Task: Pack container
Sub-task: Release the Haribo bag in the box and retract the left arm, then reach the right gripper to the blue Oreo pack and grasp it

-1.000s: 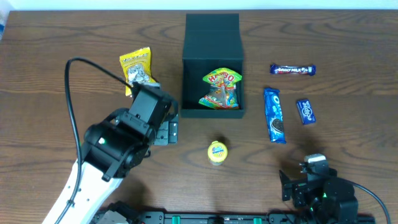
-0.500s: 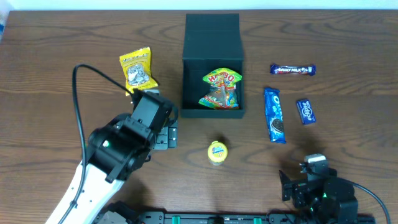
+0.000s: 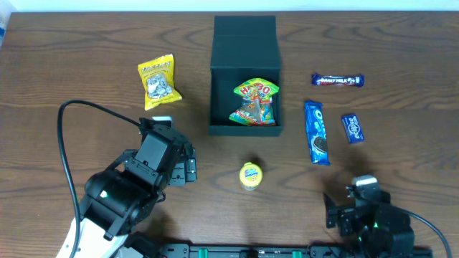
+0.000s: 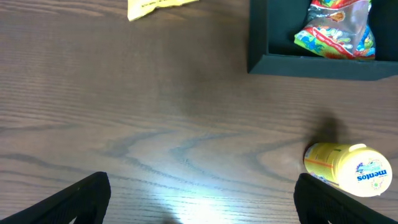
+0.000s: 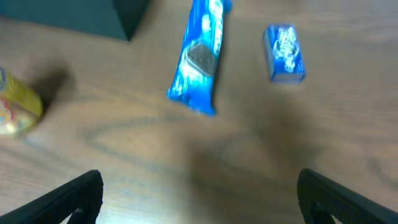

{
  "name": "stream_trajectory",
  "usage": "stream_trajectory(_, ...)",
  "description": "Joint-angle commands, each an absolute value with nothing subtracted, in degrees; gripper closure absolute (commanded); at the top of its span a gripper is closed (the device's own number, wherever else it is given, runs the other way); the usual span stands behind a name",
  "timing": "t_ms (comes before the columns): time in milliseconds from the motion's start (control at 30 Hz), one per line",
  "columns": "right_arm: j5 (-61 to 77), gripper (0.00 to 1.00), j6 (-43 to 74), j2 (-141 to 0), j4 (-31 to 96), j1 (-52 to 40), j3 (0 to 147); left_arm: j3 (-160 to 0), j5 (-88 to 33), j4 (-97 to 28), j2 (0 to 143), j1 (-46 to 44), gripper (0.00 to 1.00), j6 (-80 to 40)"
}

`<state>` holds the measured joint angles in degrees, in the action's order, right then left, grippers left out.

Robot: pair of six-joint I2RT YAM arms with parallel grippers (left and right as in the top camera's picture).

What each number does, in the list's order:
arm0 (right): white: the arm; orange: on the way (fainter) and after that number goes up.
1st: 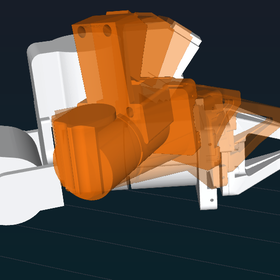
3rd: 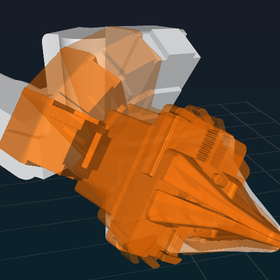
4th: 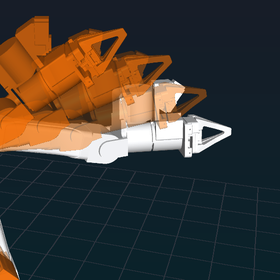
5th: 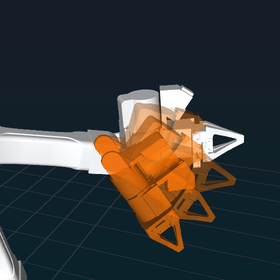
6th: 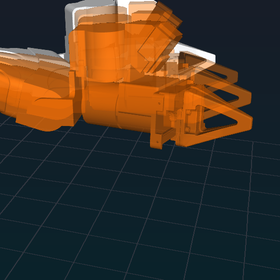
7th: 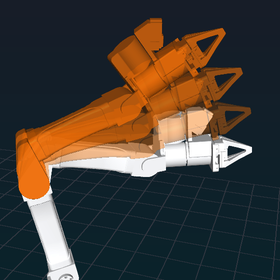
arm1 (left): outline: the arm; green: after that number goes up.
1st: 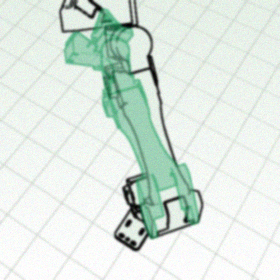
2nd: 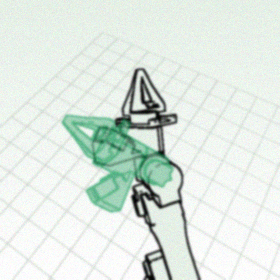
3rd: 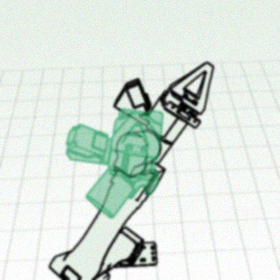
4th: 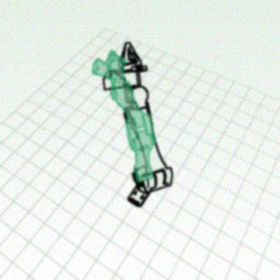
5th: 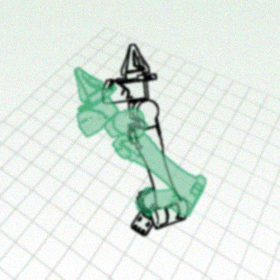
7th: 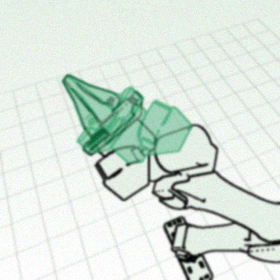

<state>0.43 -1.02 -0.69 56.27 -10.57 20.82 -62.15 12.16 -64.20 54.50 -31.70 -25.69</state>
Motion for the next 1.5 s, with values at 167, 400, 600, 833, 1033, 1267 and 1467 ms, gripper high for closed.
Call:
stream_trajectory(167, 5.72, 0.01, 9.72, -0.36, 44.05, -10.15, 20.51, -62.02, 14.11, -64.90, 54.41, -31.51, 0.05, -26.15)
stream_trajectory(400, 7.55, 0.01, 14.57, -0.36, 44.99, -10.15, 20.51, -62.02, 13.91, -65.84, 54.48, -31.51, 0.05, -26.13)
stream_trajectory(600, 8.84, 0.01, 14.59, -0.36, 42.89, -10.15, 20.53, -62.02, 13.91, -65.82, 54.48, -31.51, 0.05, -26.15)
stream_trajectory(833, 9.80, 0.01, 17.91, -1.89, 42.15, -10.15, 20.60, -62.02, 13.91, -65.82, 54.48, -31.51, 0.05, -26.15)
stream_trajectory(1033, 5.93, 0.01, 22.24, -11.57, 42.19, -10.15, 24.73, -62.02, 13.91, -65.82, 54.48, -31.51, 0.05, -26.15)
stream_trajectory(1267, 3.86, 0.01, 22.26, -31.00, 45.50, -10.15, 36.62, -62.02, 13.91, -65.82, 54.48, -31.51, 0.05, -26.15)
stream_trajectory(1467, 4.14, 0.01, 22.22, -50.70, 54.68, -10.15, 47.46, -62.02, 13.91, -65.82, 54.48, -31.51, 0.05, -26.15)
